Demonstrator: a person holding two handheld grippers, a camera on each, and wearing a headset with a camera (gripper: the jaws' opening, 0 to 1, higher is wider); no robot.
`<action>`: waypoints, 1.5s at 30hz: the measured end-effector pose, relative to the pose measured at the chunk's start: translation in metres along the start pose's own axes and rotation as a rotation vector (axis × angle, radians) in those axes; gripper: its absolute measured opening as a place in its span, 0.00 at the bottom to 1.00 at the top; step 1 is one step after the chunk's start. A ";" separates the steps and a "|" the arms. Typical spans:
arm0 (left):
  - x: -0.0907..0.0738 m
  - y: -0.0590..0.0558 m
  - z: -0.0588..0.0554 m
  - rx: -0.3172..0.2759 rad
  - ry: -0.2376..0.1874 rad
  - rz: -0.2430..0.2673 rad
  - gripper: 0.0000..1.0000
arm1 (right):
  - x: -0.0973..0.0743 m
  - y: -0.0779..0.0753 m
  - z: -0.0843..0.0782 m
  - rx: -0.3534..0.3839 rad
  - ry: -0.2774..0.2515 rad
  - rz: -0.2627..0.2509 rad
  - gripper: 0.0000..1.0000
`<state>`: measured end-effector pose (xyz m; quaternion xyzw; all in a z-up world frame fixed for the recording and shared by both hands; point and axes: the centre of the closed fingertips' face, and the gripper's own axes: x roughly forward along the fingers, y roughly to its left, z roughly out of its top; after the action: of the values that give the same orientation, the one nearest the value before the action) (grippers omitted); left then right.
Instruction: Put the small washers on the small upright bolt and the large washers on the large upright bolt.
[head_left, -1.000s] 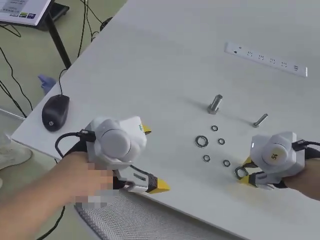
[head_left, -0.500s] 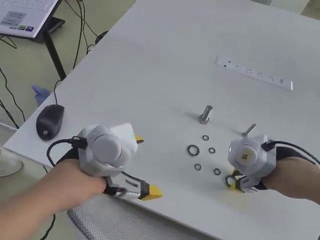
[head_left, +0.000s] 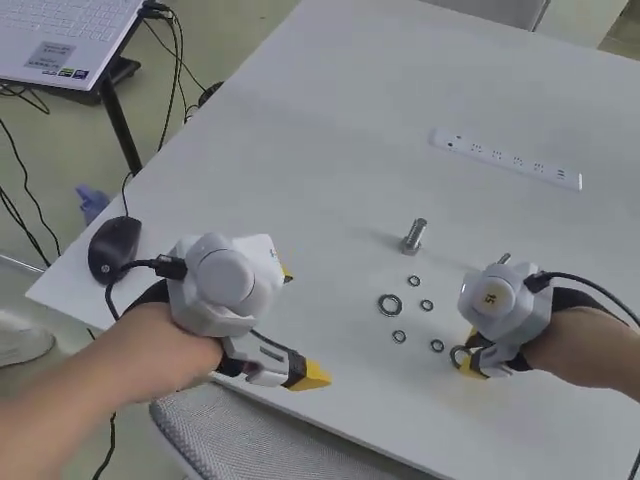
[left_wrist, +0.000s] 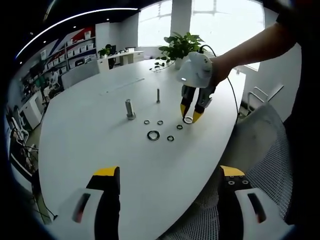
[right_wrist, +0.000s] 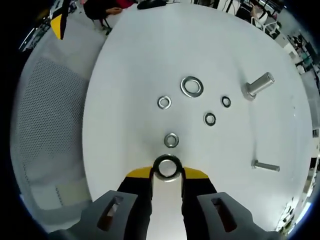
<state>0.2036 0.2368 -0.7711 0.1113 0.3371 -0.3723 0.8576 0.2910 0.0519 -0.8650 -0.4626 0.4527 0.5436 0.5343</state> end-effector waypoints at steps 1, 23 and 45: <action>0.000 0.000 0.000 -0.001 -0.002 0.001 0.80 | -0.002 -0.001 0.000 0.002 -0.001 0.002 0.21; 0.003 0.003 -0.009 -0.005 0.012 -0.002 0.91 | -0.080 -0.036 0.023 0.077 -0.068 0.019 0.21; 0.004 0.011 -0.008 0.000 0.007 -0.007 0.94 | -0.098 -0.087 0.065 0.085 -0.099 -0.013 0.21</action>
<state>0.2094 0.2458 -0.7802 0.1113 0.3405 -0.3747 0.8552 0.3768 0.1018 -0.7575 -0.4151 0.4454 0.5426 0.5788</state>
